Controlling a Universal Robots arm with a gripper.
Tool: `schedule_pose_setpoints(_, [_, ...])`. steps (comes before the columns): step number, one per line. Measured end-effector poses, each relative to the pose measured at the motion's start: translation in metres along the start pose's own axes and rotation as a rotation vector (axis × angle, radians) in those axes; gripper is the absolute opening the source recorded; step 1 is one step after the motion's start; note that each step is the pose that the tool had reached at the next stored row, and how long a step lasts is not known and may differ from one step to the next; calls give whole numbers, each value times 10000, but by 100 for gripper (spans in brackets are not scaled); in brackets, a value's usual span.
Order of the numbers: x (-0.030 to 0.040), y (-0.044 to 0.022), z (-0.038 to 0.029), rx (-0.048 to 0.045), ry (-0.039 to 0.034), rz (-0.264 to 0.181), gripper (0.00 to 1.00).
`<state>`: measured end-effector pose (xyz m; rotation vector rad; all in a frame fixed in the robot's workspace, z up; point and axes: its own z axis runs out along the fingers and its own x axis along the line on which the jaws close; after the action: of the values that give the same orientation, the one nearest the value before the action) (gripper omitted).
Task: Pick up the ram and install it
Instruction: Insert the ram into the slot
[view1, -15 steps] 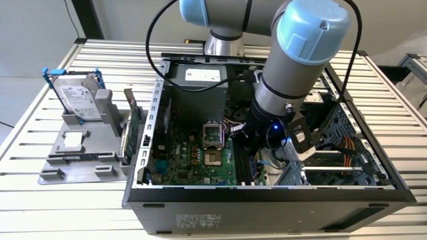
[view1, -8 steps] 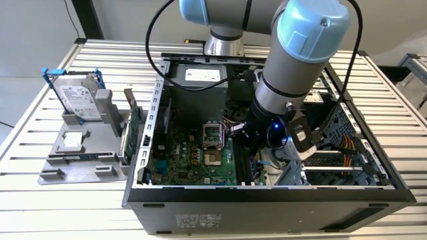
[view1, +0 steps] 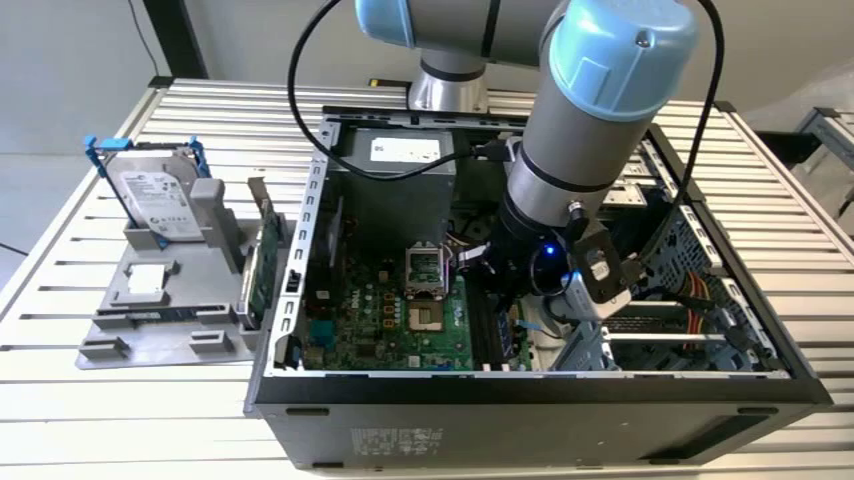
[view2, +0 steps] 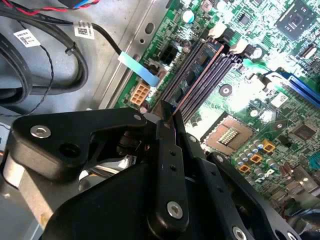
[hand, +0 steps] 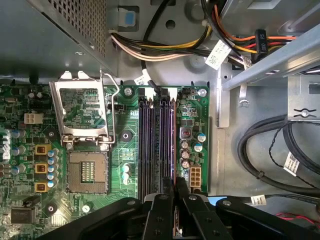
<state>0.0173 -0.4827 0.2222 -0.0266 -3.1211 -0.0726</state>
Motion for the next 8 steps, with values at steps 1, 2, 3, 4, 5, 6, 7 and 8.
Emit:
schedule_pose_setpoints(1, [6, 0, 0, -1, -6, 13, 0])
schedule_pose_setpoints(2, [9, 0, 0, -1, -10, 24, 0])
schedule_pose_setpoints(3, [9, 1, 1, -2, -12, 30, 0])
schedule_pose_setpoints(4, [8, 3, 2, -2, -13, 31, 0])
schedule_pose_setpoints(5, [9, 6, 2, -1, -12, 33, 0])
schedule_pose_setpoints(6, [10, 7, 2, -1, -12, 34, 0])
schedule_pose_setpoints(7, [9, 9, 2, -1, -12, 34, 0])
schedule_pose_setpoints(8, [9, 11, 2, 0, -12, 33, 0])
